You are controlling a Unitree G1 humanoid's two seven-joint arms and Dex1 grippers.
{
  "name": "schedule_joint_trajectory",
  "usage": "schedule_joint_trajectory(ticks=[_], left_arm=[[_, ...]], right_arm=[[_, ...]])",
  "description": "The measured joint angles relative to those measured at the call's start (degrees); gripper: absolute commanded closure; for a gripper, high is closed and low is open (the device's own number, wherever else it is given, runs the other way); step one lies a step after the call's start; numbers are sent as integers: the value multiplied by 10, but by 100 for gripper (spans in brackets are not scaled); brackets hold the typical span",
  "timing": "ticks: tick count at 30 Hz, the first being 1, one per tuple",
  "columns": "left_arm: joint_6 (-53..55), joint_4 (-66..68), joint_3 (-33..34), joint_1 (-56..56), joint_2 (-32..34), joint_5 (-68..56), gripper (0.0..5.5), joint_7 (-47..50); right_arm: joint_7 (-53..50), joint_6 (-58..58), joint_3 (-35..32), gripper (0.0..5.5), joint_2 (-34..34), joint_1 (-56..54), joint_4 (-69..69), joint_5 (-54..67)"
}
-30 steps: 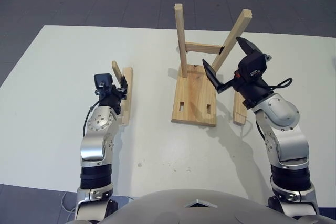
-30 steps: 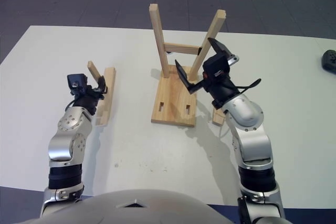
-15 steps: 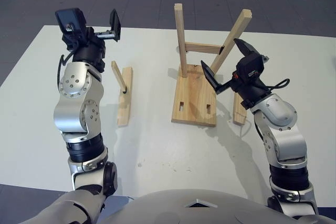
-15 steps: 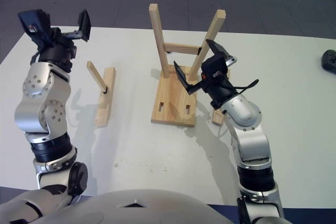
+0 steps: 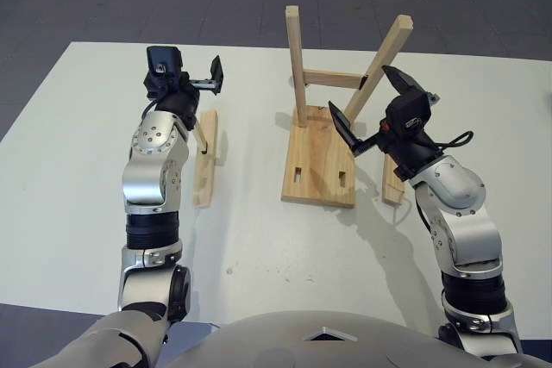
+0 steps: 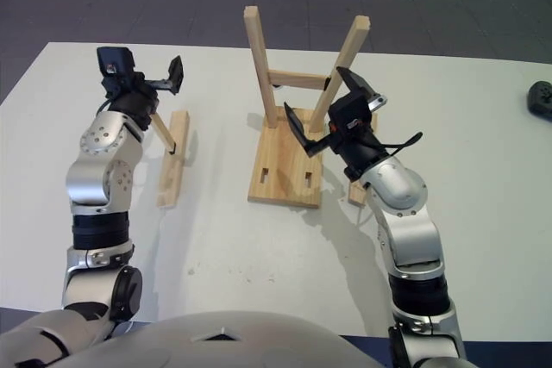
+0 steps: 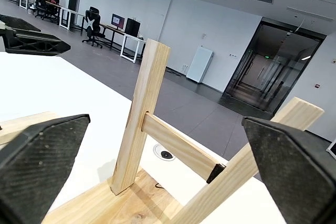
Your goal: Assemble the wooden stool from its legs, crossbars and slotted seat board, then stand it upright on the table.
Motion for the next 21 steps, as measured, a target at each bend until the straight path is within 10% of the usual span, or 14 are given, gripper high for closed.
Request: schedule_joint_trajectory(ticks=[21], left_arm=[[21,-86,55,-49,10,-21,13,25]], right_arm=[[2,0,4,10,-1,0,1,0]])
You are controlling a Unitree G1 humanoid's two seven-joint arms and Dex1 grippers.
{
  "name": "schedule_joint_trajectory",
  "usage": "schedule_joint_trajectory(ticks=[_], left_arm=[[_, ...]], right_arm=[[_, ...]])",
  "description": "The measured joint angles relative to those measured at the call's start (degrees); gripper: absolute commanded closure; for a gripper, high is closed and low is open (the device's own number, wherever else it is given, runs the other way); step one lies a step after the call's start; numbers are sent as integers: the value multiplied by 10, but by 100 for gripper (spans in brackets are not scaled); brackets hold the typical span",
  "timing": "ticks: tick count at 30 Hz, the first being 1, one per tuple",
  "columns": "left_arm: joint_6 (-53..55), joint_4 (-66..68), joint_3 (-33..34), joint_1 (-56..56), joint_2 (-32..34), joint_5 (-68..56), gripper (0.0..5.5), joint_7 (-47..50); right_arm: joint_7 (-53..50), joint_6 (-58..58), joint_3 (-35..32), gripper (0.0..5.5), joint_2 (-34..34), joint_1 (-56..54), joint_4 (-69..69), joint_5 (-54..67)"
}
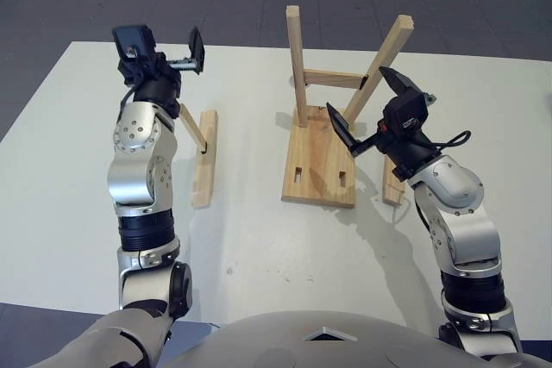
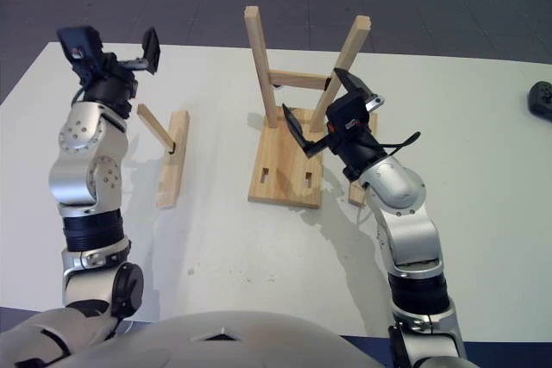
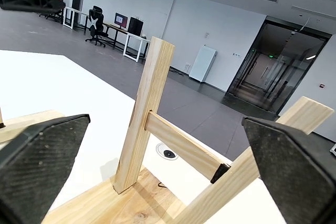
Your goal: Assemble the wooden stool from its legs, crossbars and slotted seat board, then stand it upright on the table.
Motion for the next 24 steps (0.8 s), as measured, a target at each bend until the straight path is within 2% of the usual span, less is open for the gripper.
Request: schedule_joint_trajectory(ticks=[6,11,16,24], left_arm=[[10,-19,4,-20,14,1,13,-2],[-39,77,-17,65,-14,15,13,-6],[-92,104,-16,77,-24,10,13,-12],[-97,104,-12,78,-21,6,13,-13]], right_arm=[[0,0,0,10,0,0,0,0],[-2,0,1,10,1,2,0,-1],[-1,0,1,10,2,2,-1,0],[-1,0,1,10,2,2,-1,-1]])
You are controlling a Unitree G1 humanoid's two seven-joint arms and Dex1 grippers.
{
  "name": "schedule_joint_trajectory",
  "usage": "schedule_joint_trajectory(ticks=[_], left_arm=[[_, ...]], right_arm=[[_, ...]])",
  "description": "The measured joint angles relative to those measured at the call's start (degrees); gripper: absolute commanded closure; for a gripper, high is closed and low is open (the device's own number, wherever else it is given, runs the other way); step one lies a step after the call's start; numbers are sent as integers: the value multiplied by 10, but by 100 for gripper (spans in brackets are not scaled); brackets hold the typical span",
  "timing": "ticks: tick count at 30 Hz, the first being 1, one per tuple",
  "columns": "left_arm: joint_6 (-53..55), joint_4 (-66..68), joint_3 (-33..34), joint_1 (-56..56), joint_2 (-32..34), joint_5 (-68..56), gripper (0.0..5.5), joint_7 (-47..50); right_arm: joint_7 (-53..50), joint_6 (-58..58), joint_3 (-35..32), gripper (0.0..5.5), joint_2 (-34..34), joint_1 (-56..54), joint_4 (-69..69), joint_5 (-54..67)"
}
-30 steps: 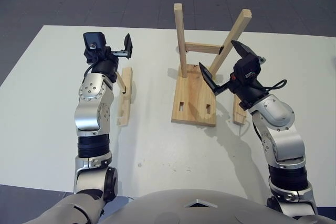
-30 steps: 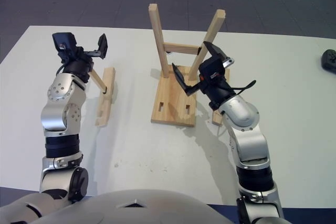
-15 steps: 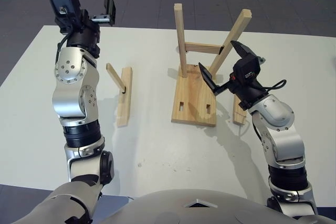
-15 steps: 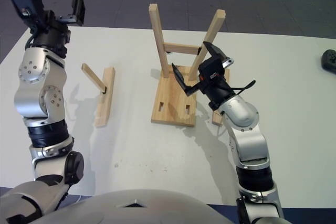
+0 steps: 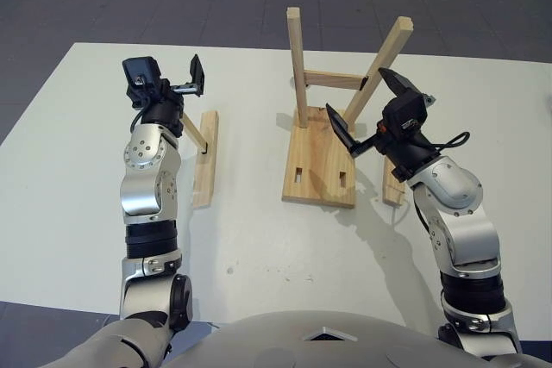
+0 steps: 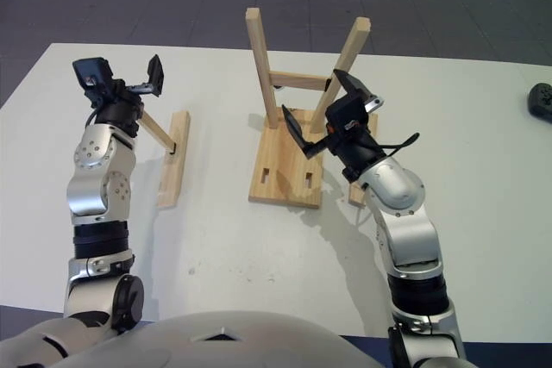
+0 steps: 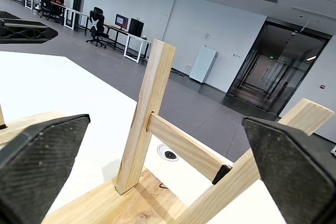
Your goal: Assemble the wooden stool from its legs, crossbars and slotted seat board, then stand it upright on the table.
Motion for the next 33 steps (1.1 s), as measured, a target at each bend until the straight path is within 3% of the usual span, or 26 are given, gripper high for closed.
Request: schedule_joint_trajectory(ticks=[16,21,26,33], left_arm=[[133,-148,57,-110,42,-46,13,39],[127,-122,44,-89,25,-46,13,27],[80,-46,-26,-4,-16,-28,13,-6],[27,2,28,1,4,-35,13,-8]], right_arm=[[-1,0,0,10,2,0,0,0],[-2,0,0,10,2,3,-1,1],[-1,1,0,10,2,4,0,1],[0,7,-1,10,2,8,0,3]])
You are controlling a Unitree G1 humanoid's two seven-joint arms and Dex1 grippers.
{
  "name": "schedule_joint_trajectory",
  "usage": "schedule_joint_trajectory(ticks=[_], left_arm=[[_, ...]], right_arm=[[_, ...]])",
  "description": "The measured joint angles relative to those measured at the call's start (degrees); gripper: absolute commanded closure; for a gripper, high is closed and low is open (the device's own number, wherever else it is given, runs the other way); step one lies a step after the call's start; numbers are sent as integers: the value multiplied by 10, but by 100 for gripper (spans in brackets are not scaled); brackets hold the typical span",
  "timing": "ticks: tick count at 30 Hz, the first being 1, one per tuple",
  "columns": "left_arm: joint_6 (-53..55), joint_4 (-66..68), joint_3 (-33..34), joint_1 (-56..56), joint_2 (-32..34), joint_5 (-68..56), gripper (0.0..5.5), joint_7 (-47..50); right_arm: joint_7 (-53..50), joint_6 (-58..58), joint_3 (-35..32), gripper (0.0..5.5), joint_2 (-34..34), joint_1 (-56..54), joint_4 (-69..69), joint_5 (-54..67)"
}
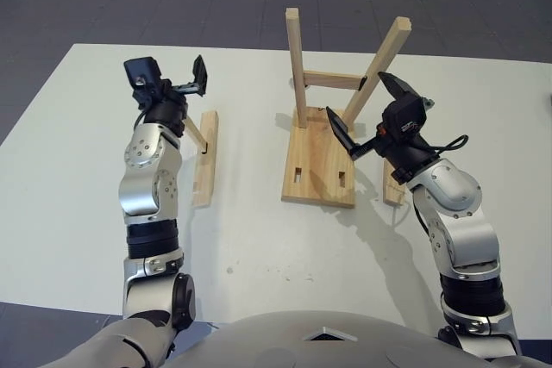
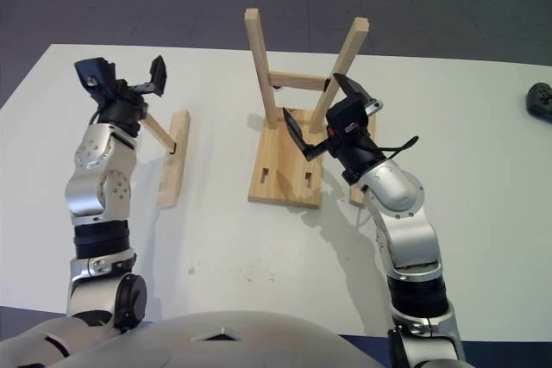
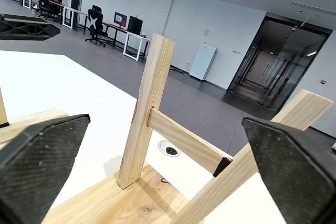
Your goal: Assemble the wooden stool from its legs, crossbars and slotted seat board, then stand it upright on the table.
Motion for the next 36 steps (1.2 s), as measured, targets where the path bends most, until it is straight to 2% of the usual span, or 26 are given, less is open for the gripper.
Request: schedule_joint_trajectory(ticks=[8,14,20,23,27,31,35,36], left_arm=[[19,-13,2,-11,-22,-40,13,-4],[67,-26,41,-18,3,-71,13,5],[210,-213,80,-28,33,-160,13,46],[296,-305,82,4,63,-184,13,63],[400,-367,56,90,82,-182,13,83],[430,-371,17,141,75,-164,13,88],[436,-280,-62,167,71,-124,13,69],[435,-263,-71,174,71,-120,32,63]], right_arm=[[-1,1,1,10,1,0,0,-1],[-2,0,3,10,4,2,0,-1],[-2,-3,4,10,5,9,0,-3],[-4,-4,4,10,6,17,-3,-3],[-7,-5,3,10,7,26,-5,-7],[-7,-6,3,10,7,26,-4,-8],[-11,-6,1,10,8,33,-13,-11],[-12,-6,1,10,8,33,-14,-11]])
